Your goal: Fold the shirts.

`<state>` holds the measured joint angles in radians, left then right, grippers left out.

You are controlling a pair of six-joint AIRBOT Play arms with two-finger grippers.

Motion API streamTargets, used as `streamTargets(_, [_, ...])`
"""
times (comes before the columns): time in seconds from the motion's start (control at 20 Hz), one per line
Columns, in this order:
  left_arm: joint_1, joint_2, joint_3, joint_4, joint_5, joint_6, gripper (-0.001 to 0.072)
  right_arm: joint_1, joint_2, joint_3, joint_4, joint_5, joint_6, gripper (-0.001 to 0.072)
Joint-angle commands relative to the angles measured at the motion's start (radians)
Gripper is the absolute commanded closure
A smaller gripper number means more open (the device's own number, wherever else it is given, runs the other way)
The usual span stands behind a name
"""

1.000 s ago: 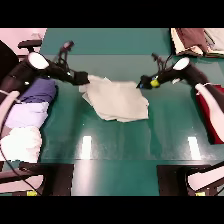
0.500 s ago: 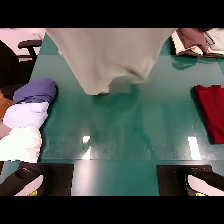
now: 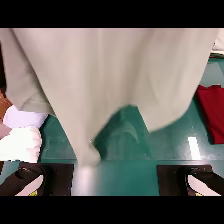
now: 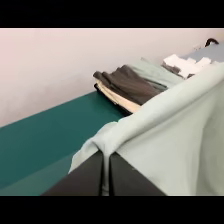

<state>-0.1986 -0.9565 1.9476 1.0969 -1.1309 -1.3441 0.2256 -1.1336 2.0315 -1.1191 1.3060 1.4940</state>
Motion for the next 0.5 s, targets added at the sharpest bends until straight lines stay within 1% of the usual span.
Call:
streamTargets(0.0, [0.001,-0.155,0.008,0.029,-0.095,0.017,0.0679,-0.001,-0.153,0.004,-0.073,0.082,0.078,0.0696])
streamTargets(0.15, [-0.024,-0.410,0.008,0.012,-0.225,0.016,0.0679,-0.001,-0.346,-0.018,-0.166,0.187,0.088,0.0696])
streamTargets(0.25, [-0.071,-0.591,0.008,0.014,-0.267,0.016,0.0678,-0.007,-0.449,-0.073,-0.219,0.195,0.087,0.0696])
streamTargets(0.35, [-0.117,-0.757,0.008,0.016,-0.239,0.017,0.0678,-0.026,-0.524,-0.107,-0.209,0.195,0.087,0.0696])
streamTargets(0.45, [-0.140,-0.877,0.008,0.018,-0.160,0.017,0.0677,-0.048,-0.578,-0.113,-0.208,0.197,0.087,0.0696])
